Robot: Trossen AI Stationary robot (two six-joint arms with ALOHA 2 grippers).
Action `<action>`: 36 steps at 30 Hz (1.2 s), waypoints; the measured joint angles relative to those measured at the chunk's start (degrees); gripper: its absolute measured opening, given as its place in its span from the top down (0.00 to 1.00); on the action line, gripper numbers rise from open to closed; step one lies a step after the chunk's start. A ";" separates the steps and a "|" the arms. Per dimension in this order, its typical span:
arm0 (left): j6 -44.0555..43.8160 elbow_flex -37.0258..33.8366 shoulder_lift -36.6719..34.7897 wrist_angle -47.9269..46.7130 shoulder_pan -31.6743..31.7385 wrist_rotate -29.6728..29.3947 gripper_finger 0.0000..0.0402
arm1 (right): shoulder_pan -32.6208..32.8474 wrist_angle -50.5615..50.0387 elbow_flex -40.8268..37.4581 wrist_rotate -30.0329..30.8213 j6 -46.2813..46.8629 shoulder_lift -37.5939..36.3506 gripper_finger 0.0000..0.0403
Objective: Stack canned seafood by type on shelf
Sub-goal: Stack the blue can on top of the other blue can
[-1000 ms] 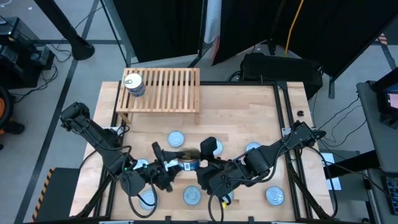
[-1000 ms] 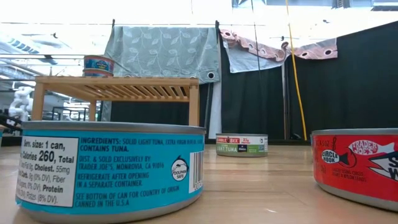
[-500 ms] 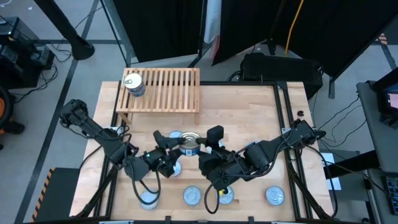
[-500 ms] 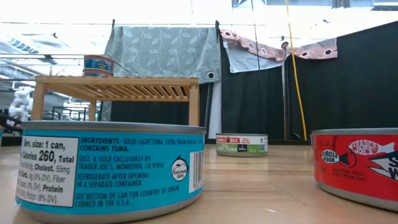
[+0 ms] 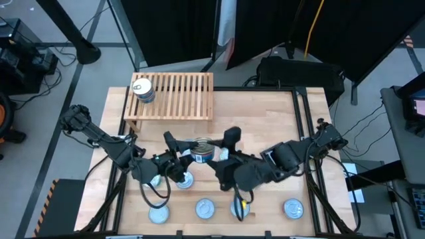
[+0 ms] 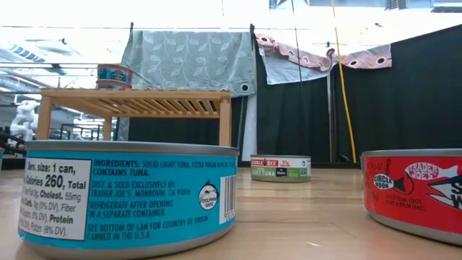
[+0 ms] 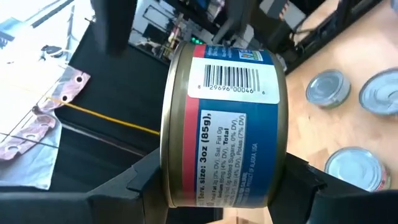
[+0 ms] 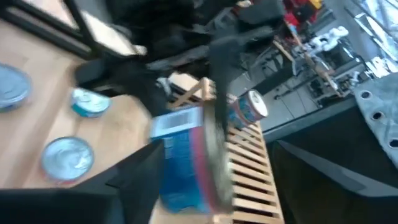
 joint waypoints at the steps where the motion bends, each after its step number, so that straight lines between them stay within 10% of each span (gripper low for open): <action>1: 0.10 0.02 -0.06 -0.01 -0.06 -0.35 0.48 | -0.34 1.03 0.00 -0.61 -0.85 0.10 0.22; 9: 4.43 0.06 -1.79 -1.12 -0.40 -8.95 0.48 | 0.61 -1.52 -0.04 1.06 -1.34 -1.97 0.15; 20: 13.43 0.09 -17.62 -4.82 6.51 -12.89 0.48 | 7.90 -40.86 -4.95 4.03 46.08 -9.04 0.15; 29: 7.45 0.13 -28.36 -23.58 20.26 -24.03 0.48 | 9.79 -29.53 -32.54 16.42 57.74 -16.57 0.15; 36: -4.17 0.13 -28.95 -43.28 26.99 -18.15 0.48 | 8.11 -17.70 -43.91 18.51 53.11 -21.66 0.15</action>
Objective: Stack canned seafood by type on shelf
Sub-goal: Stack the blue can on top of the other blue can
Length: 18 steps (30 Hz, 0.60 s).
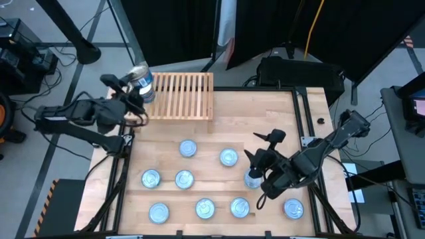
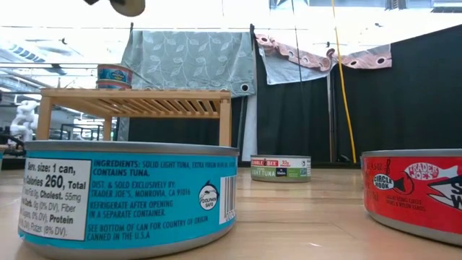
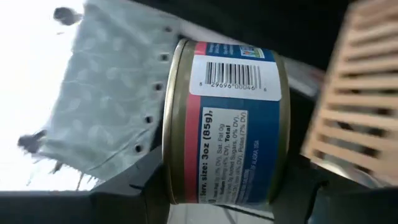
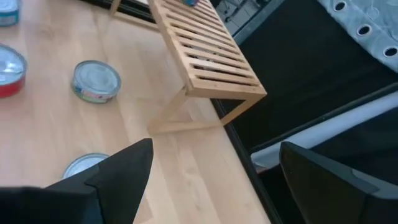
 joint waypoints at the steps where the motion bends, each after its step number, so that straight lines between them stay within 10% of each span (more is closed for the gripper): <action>1: -2.14 0.00 0.30 -3.43 1.09 2.75 0.48 | -0.16 0.22 0.00 0.05 -0.33 -0.48 0.15; 18: -6.90 -7.65 4.19 -15.62 18.59 11.39 0.48 | -0.48 6.08 0.02 0.26 -7.98 -2.10 0.15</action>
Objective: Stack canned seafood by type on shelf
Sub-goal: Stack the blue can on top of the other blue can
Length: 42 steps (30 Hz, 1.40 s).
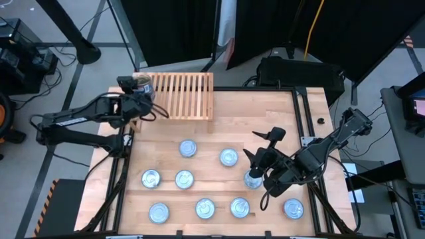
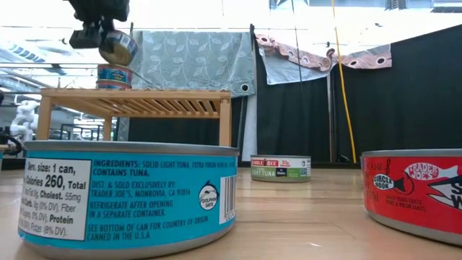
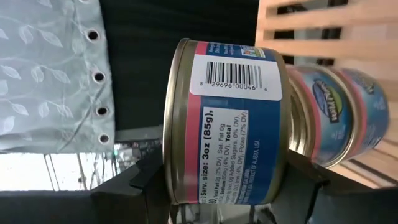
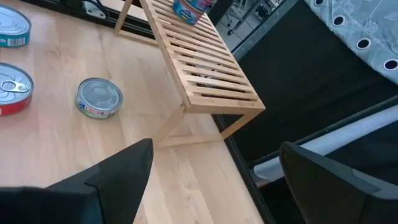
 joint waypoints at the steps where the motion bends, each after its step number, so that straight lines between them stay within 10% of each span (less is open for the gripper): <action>1: -0.03 -0.10 0.32 0.01 0.56 0.00 0.48 | 0.00 0.00 0.00 0.00 -0.03 0.00 0.15; 10: -0.86 -0.14 1.70 0.09 2.90 -0.20 0.46 | 0.00 -0.02 0.00 0.00 -0.17 0.00 0.15; 24: -2.61 0.35 1.73 0.11 8.94 3.98 0.15 | -0.01 0.00 0.00 0.00 -0.15 0.02 0.15; 42: -7.59 7.30 2.06 -6.30 18.75 21.73 0.14 | -0.02 0.11 0.00 -0.02 -0.17 0.04 0.15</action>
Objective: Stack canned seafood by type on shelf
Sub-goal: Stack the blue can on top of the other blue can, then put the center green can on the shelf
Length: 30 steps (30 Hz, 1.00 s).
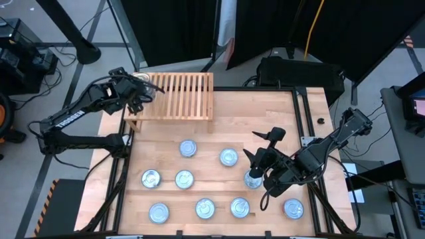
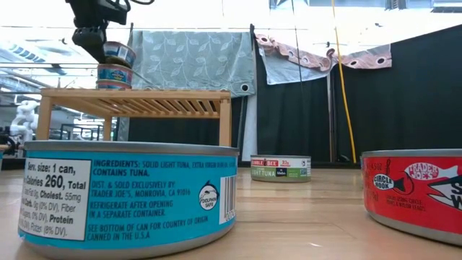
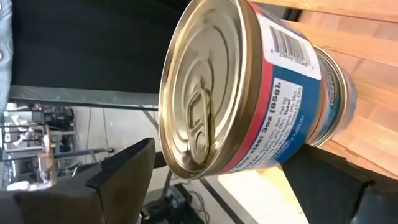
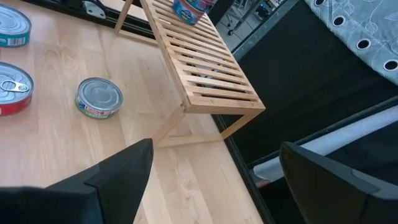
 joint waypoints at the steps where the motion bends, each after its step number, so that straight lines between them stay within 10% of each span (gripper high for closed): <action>1: -0.66 0.00 0.00 -0.26 0.00 -0.04 0.14 | 0.00 0.00 0.00 0.00 0.01 0.00 0.15; 30: -6.57 6.46 0.46 -12.71 -0.04 10.41 0.14 | -0.02 0.26 0.00 -1.55 -0.18 0.02 0.15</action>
